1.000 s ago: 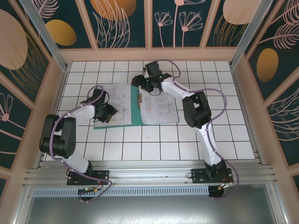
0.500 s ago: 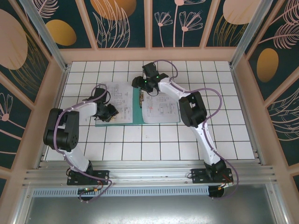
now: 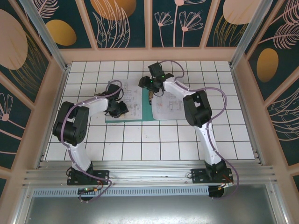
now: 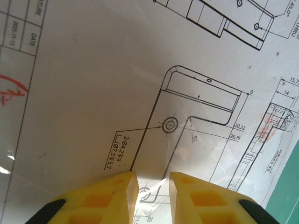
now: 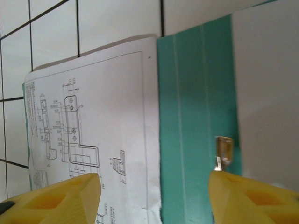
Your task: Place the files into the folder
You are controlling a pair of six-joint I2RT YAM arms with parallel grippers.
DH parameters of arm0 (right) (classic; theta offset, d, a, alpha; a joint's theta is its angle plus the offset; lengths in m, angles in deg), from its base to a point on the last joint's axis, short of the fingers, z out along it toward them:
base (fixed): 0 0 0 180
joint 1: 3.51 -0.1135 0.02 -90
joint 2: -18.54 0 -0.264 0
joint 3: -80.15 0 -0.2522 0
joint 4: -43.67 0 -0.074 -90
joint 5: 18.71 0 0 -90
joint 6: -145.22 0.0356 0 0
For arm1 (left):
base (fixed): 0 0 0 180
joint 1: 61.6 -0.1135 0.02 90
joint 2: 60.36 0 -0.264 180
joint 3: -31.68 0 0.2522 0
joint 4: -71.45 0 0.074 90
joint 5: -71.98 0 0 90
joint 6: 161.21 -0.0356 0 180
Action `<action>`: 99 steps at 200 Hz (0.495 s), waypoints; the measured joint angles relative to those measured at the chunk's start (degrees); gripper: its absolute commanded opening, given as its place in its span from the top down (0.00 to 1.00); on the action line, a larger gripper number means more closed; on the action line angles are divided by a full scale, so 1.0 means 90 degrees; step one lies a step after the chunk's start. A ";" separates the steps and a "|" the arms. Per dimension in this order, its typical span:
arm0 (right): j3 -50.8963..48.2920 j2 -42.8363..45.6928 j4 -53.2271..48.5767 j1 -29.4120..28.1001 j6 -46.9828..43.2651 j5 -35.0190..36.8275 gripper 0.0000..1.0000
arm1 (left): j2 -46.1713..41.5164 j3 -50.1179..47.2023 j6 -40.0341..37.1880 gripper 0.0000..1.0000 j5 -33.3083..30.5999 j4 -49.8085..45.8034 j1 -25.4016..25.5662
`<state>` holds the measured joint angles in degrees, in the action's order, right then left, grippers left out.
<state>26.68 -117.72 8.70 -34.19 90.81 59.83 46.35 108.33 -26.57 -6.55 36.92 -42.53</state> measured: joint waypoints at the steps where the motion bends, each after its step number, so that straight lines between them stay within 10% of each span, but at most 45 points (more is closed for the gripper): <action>1: 0.0000 0.0000 0.0000 0.0000 0.0000 0.0000 0.37 | 0.0002 0.0002 0.0000 0.73 0.0000 0.0000 0.0005; 99: 0.0622 -0.0119 -0.0138 0.0328 -0.0216 -0.0066 0.37 | 0.0005 -0.0012 0.0070 0.74 -0.0046 0.0022 0.0039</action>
<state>32.28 -118.79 7.45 -31.23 88.87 59.24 46.40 108.22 -25.93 -6.97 37.11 -42.18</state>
